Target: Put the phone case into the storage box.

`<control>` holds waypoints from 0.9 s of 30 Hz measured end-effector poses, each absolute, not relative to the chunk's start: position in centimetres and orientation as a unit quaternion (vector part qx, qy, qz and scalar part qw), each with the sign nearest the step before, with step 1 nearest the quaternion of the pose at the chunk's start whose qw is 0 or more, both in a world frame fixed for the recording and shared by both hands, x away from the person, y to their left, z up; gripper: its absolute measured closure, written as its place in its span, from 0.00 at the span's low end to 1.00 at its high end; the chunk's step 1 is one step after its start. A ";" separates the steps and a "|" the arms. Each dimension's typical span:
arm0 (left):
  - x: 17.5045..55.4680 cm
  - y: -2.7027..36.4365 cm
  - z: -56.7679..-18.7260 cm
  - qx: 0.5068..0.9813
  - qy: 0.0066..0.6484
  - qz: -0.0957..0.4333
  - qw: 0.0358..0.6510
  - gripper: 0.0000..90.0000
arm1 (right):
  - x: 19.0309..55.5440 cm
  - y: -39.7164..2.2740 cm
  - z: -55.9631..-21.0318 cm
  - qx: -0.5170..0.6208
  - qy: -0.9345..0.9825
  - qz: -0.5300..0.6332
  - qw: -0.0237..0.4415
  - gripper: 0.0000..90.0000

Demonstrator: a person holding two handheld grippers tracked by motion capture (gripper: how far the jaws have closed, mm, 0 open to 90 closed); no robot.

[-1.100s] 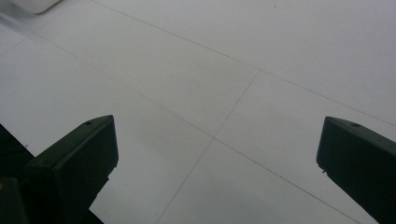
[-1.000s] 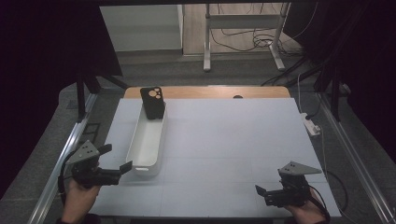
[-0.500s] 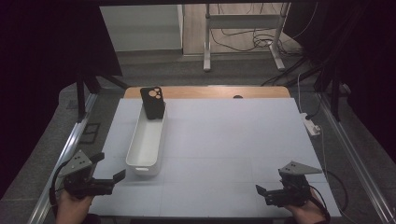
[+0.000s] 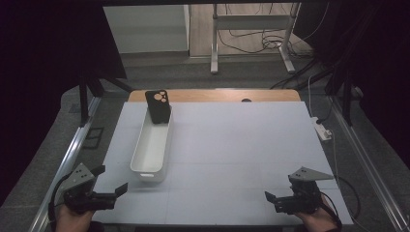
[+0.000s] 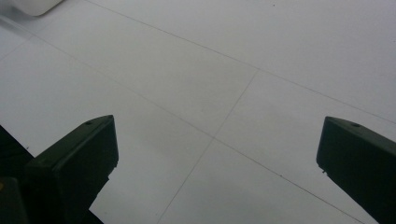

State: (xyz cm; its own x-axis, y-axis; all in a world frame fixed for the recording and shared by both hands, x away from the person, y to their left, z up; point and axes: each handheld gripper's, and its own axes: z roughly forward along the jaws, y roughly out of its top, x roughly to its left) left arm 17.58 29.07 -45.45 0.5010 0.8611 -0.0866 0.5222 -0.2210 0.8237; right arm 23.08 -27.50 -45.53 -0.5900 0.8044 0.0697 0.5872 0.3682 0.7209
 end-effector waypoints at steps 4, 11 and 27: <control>17.4 29.1 -45.8 0.757 0.462 0.199 0.416 0.00 | 23.1 -27.5 -45.5 0.428 0.813 0.365 0.148 0.00; 17.0 29.3 -46.2 0.759 0.468 0.195 0.409 0.00 | 23.1 -27.5 -45.5 0.428 0.814 0.365 0.148 0.00; 17.1 28.8 -46.8 0.775 0.471 0.188 0.377 0.00 | 23.2 -27.5 -45.6 0.428 0.814 0.364 0.145 0.00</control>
